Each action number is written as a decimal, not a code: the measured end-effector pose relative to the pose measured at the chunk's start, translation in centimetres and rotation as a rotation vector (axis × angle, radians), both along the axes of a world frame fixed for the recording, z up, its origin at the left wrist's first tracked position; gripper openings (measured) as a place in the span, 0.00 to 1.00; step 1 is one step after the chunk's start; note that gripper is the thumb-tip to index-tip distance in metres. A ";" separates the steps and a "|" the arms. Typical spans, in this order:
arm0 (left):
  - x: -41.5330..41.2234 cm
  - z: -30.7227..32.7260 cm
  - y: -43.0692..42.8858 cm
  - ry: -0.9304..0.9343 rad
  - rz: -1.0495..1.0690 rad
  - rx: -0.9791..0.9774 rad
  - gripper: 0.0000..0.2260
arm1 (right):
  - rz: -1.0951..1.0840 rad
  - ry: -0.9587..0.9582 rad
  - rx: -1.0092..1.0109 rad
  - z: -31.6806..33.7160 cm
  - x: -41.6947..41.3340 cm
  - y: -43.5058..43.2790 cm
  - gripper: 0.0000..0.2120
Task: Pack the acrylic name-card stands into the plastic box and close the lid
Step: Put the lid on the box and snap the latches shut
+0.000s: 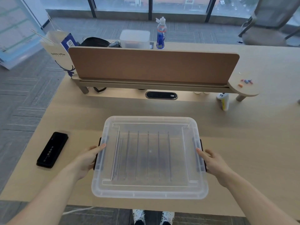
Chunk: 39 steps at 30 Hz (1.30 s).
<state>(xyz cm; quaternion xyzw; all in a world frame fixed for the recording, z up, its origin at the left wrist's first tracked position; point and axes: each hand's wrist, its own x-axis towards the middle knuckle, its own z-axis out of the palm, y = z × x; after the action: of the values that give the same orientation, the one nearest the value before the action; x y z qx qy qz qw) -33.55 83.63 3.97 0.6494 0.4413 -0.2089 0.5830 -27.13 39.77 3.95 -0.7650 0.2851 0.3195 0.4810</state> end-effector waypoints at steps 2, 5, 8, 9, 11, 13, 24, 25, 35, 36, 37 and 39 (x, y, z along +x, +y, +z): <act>0.1 0.1 0.2 -0.001 -0.019 -0.059 0.23 | 0.001 -0.036 0.060 -0.1 0.1 0.1 0.34; 0.4 0.2 0.4 -0.026 -0.027 0.003 0.22 | -0.010 -0.136 0.044 0.7 0.3 0.4 0.16; 0.7 0.5 0.4 -0.077 -0.024 0.082 0.19 | -0.022 -0.218 0.037 1.8 0.5 0.5 0.09; 0.8 0.6 0.5 -0.095 -0.031 0.113 0.19 | -0.010 -0.228 0.038 1.9 0.6 0.5 0.06; 1.0 0.8 0.4 -0.122 -0.056 0.160 0.19 | 0.030 -0.236 0.026 1.9 0.6 0.6 0.02; 1.0 0.8 0.3 -0.134 -0.070 0.183 0.19 | 0.049 -0.251 0.013 2.1 0.5 0.8 0.04; 1.2 0.3 -0.5 -0.155 -0.070 0.332 0.21 | 0.107 -0.257 -0.063 2.1 0.2 1.1 0.10; 1.2 0.3 -0.6 -0.151 -0.069 0.348 0.21 | 0.107 -0.256 -0.067 2.1 0.3 1.2 0.10; 1.3 0.9 -1.4 -0.120 -0.128 0.490 0.18 | 0.132 -0.267 -0.185 2.1 0.2 1.6 0.09; 1.2 0.9 -1.5 -0.117 -0.135 0.503 0.18 | 0.138 -0.271 -0.201 2.2 0.2 1.7 0.08; 1.2 1.0 -1.6 -0.113 -0.139 0.512 0.18 | 0.143 -0.276 -0.215 2.2 0.1 1.8 0.07; 1.3 1.1 -1.9 -0.111 -0.143 0.533 0.18 | 0.158 -0.281 -0.252 2.3 0.1 1.9 0.08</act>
<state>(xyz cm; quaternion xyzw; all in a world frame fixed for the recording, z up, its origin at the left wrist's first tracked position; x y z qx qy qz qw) -32.24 81.75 5.10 0.8198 0.4013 -0.0901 0.3985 -26.99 41.65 6.20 -0.8762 0.1919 0.2082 0.3900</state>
